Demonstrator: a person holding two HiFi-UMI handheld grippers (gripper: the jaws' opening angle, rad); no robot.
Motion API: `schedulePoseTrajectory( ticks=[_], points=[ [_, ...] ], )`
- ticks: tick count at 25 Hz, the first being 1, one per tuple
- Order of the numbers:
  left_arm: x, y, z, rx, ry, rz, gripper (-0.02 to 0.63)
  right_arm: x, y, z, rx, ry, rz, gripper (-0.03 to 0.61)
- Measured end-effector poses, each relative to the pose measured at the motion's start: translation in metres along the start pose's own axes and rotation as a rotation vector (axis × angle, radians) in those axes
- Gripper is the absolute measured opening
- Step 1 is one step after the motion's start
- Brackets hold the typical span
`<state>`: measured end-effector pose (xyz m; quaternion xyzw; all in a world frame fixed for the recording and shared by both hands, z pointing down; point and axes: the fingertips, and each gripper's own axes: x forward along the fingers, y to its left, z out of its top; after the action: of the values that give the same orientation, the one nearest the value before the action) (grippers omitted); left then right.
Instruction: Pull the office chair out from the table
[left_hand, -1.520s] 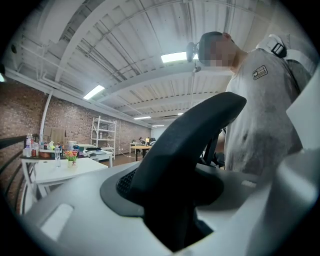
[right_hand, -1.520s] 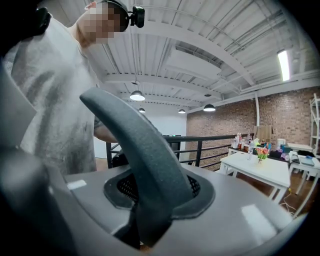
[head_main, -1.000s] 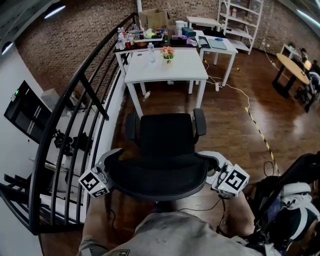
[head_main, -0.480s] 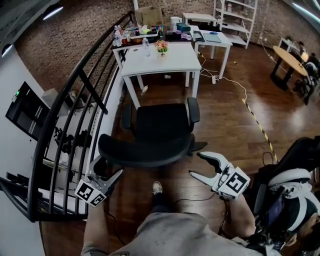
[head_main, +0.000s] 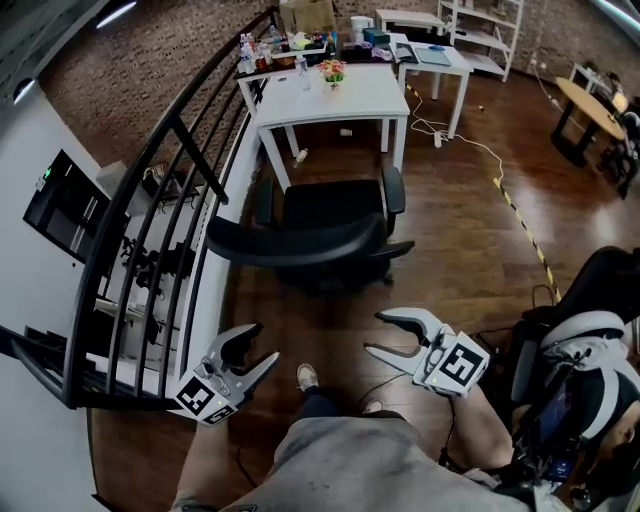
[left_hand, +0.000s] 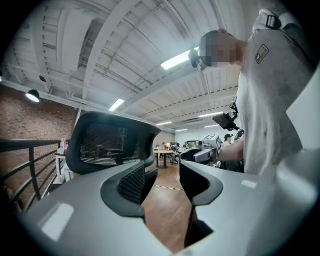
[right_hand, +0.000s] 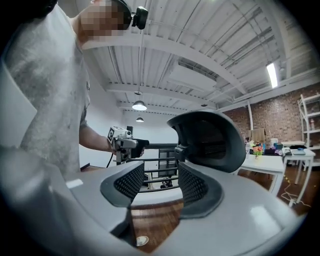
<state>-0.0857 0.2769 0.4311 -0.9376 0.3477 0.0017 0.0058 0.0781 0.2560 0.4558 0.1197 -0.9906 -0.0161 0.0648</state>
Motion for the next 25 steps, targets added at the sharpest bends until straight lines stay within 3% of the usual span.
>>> schedulePoseTrajectory(
  ticks=[5, 13, 20, 25],
  points=[
    [-0.006, -0.026, 0.001, -0.033, -0.008, -0.085, 0.124, 0.012, 0.036, 0.001, 0.019, 0.016, 0.022, 0.168],
    [-0.041, -0.051, -0.005, -0.081, 0.003, -0.251, 0.037, 0.05, 0.097, 0.002, 0.083, 0.036, 0.0, 0.118],
    [-0.074, -0.068, -0.022, -0.131, 0.019, -0.339, 0.011, 0.075, 0.151, -0.01, 0.147, 0.07, -0.013, 0.089],
    [-0.09, -0.09, -0.038, -0.171, 0.053, -0.363, 0.005, 0.079, 0.187, -0.021, 0.185, 0.09, 0.025, 0.077]
  ],
)
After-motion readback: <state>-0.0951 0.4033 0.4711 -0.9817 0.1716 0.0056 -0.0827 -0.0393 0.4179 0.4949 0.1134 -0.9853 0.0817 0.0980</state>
